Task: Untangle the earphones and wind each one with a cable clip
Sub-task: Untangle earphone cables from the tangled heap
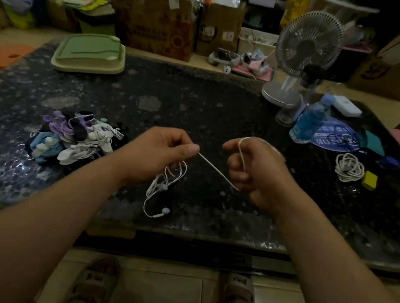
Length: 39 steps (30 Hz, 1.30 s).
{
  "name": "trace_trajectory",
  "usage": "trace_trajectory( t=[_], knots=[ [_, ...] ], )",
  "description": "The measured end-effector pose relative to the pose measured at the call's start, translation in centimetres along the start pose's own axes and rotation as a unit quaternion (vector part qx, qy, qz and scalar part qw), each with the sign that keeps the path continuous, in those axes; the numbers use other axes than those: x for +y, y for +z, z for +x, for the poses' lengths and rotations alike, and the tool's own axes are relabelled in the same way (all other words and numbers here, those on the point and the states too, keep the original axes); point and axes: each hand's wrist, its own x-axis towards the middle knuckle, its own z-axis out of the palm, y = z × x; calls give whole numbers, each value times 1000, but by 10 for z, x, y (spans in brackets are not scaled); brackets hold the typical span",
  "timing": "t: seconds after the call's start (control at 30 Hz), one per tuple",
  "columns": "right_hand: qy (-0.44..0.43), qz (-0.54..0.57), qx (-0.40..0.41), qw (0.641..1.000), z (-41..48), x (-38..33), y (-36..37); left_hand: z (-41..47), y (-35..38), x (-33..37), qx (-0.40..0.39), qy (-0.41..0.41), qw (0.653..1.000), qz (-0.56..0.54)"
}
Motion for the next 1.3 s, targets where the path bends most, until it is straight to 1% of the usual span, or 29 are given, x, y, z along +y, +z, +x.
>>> trace_trajectory(
  t=[0.03, 0.07, 0.1, 0.13, 0.2, 0.23, 0.27, 0.3, 0.33, 0.37, 0.4, 0.43, 0.47, 0.53, 0.6, 0.63, 0.67, 0.7, 0.8, 0.9, 0.93, 1.0, 1.1, 1.13, 1.17, 1.2, 1.23, 1.27, 1.3],
  knots=[
    [-35, -132, -13, 991, -2, -1, 0, 0, -4, 1, -3, -2, 1000, -18],
    [-59, -237, -45, 969, -5, -2, 1, 0, -6, 0, -11, -9, 999, -46],
    [-47, -297, -83, 950, -7, -3, 1, 1, -7, -1, -19, -15, 996, -80],
    [-3, -316, -118, 941, -11, -3, 2, 2, -9, -2, -29, -19, 993, -113],
    [88, -282, -150, 943, -16, 0, 4, 2, -5, -1, -44, -21, 988, -146],
    [116, -259, -131, 950, -15, 4, 8, 2, -4, 1, -50, -20, 988, -148],
    [133, -243, -83, 957, -13, 7, 11, 2, -2, 2, -55, -22, 988, -142],
    [130, -249, -14, 960, -10, 10, 14, 1, -2, 4, -58, -29, 990, -125],
    [106, -268, 61, 956, -6, 11, 15, 1, -2, 5, -59, -36, 993, -97],
    [60, -277, 124, 951, -3, 11, 14, 0, -2, 7, -60, -38, 995, -64],
    [2, -280, 167, 945, 0, 11, 13, 0, -1, 8, -58, -38, 997, -38],
    [-54, -282, 187, 940, 2, 11, 11, 0, 0, 9, -52, -36, 998, -24],
    [-107, -291, 182, 933, 3, 10, 9, 0, 2, 10, -41, -31, 998, -18],
    [-180, -321, 101, 924, -1, 8, 11, 2, 6, 9, -18, -16, 1000, 0],
    [-200, -369, 1, 908, -6, 7, 17, 2, 7, 8, -6, 0, 1000, 21],
    [-199, -408, -17, 891, -5, 9, 20, 2, 7, 7, -10, 6, 1000, 29],
    [-192, -439, -17, 877, -4, 11, 20, 1, 7, 6, -17, 8, 999, 35],
    [-184, -453, -6, 872, -2, 13, 18, 1, 6, 5, -22, 5, 999, 39],
    [-152, -435, 39, 887, 0, 8, 7, 0, 2, 5, -30, -27, 999, 17],
    [-52, -425, -10, 904, -4, 3, -3, 1, -7, 3, -57, -45, 997, 12],
    [-17, -429, -21, 903, -5, 5, -4, 2, -9, 1, -67, -47, 996, 18],
    [9, -485, -2, 875, -1, 12, -9, 2, -8, -2, -85, -60, 994, 29],
    [-1, -632, 55, 773, 1, 14, -6, 3, 2, -4, -80, -50, 992, 84],
    [-34, -636, 68, 768, -1, 11, 0, 4, 5, -4, -70, -36, 991, 105],
    [-79, -609, 60, 787, -3, 8, 5, 5, 7, -4, -63, -21, 991, 116],
    [-115, -546, 37, 829, -4, 6, 11, 6, 10, -3, -60, -5, 991, 119],
    [-123, -461, 3, 879, -5, 6, 18, 6, 13, -2, -56, 9, 991, 118],
    [-110, -389, -32, 914, -5, 7, 24, 6, 15, 0, -49, 24, 992, 117],
    [-107, -368, -54, 922, -5, 9, 28, 5, 16, 1, -37, 32, 992, 113]
  ],
)
